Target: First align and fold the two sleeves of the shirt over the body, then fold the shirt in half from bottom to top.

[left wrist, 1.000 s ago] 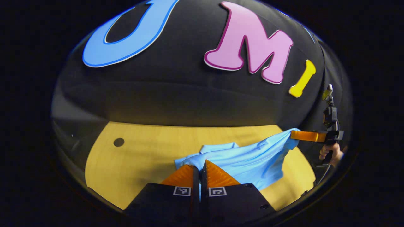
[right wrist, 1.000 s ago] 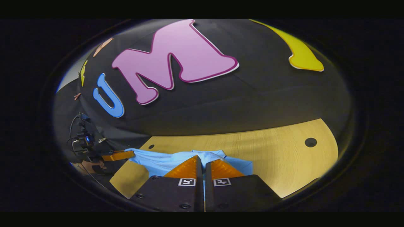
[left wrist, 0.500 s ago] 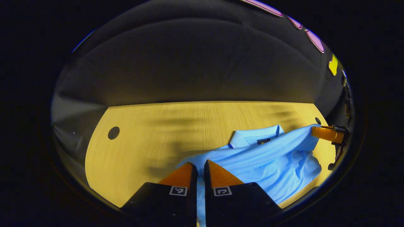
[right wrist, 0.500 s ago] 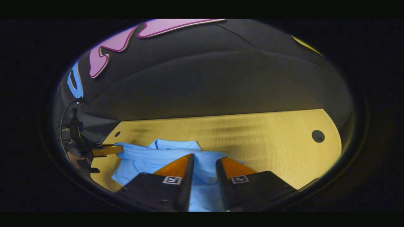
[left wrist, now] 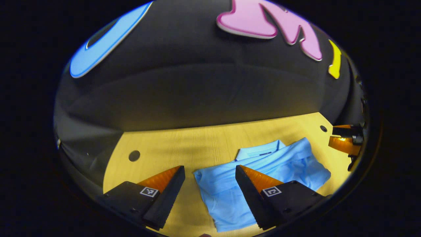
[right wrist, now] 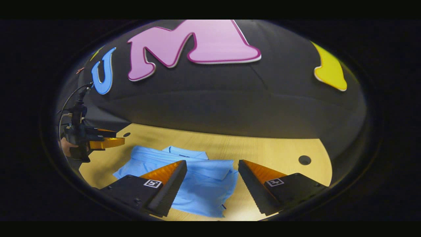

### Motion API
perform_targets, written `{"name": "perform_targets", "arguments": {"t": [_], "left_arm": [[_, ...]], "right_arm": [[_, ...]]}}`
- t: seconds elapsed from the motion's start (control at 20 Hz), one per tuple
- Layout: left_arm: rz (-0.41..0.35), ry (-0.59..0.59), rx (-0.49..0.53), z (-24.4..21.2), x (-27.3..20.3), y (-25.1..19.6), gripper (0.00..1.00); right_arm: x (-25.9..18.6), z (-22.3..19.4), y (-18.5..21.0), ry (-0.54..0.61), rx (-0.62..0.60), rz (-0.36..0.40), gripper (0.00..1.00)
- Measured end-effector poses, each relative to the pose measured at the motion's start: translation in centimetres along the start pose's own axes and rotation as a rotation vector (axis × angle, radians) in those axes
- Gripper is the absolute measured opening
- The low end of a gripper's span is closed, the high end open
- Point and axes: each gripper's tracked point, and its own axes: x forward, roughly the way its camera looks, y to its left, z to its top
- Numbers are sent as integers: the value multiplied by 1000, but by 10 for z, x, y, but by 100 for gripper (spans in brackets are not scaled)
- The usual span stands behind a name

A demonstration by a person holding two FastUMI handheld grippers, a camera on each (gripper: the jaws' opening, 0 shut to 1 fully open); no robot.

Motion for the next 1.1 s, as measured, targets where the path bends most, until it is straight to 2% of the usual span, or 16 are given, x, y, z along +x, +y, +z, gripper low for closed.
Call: {"name": "perform_targets", "arguments": {"t": [0.1,0.2,0.3,0.5,0.6,0.75,0.85,1.0,1.05,1.1], "left_arm": [[-59,-53,16,8,-46,-19,99],[-42,-112,26,17,-95,-23,99],[-10,-191,-7,28,-143,-32,99],[31,-351,-50,34,-231,-61,99],[4,-400,-99,30,-274,-80,99],[-21,-486,-129,21,-338,-90,99],[-46,-515,-132,7,-377,-96,99],[-49,-595,-110,-5,-438,-94,99],[-49,-617,-109,-10,-456,-95,99],[-57,-627,-112,-14,-472,-99,99]], "right_arm": [[-32,22,6,-71,-35,-23,98],[-69,45,20,-159,-88,-45,98],[-110,61,41,-226,-109,-50,98],[-186,55,88,-285,-58,-5,98],[-234,55,109,-328,-43,-8,98],[-307,64,128,-405,-101,-74,98],[-353,72,140,-457,-92,-123,98],[-424,78,171,-533,-62,-149,98],[-440,79,173,-554,-60,-160,92],[-456,77,181,-556,-62,-169,92]]}}
